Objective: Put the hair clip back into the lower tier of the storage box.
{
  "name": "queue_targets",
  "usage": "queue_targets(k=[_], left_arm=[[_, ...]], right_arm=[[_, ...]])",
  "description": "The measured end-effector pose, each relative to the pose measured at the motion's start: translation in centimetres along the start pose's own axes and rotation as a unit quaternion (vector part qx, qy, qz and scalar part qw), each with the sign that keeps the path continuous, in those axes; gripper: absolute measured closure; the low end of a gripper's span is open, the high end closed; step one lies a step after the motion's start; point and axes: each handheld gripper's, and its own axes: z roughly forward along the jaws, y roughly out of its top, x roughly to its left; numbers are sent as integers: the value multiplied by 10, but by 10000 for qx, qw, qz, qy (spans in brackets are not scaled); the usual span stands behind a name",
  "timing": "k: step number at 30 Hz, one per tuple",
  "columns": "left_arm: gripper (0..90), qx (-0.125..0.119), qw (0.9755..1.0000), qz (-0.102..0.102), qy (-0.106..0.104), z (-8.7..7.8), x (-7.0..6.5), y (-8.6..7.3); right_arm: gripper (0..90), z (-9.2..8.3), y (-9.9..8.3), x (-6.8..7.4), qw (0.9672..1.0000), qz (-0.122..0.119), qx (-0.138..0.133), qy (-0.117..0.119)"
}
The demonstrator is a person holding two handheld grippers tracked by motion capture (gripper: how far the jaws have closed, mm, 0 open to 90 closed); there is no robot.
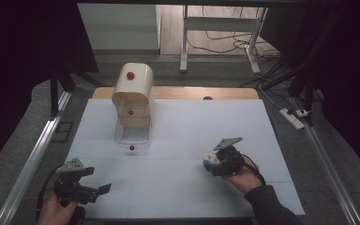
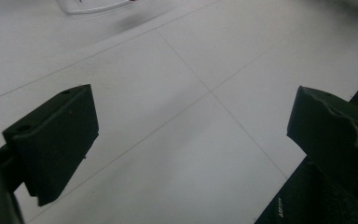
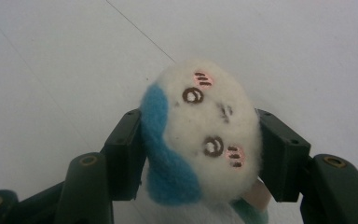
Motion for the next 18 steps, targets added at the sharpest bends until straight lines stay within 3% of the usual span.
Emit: queue_targets(k=[18], left_arm=[[19, 12, 10000, -31, -3, 0, 1, 0]], right_arm=[[399, 9, 28, 14, 9990, -221, -223, 332]])
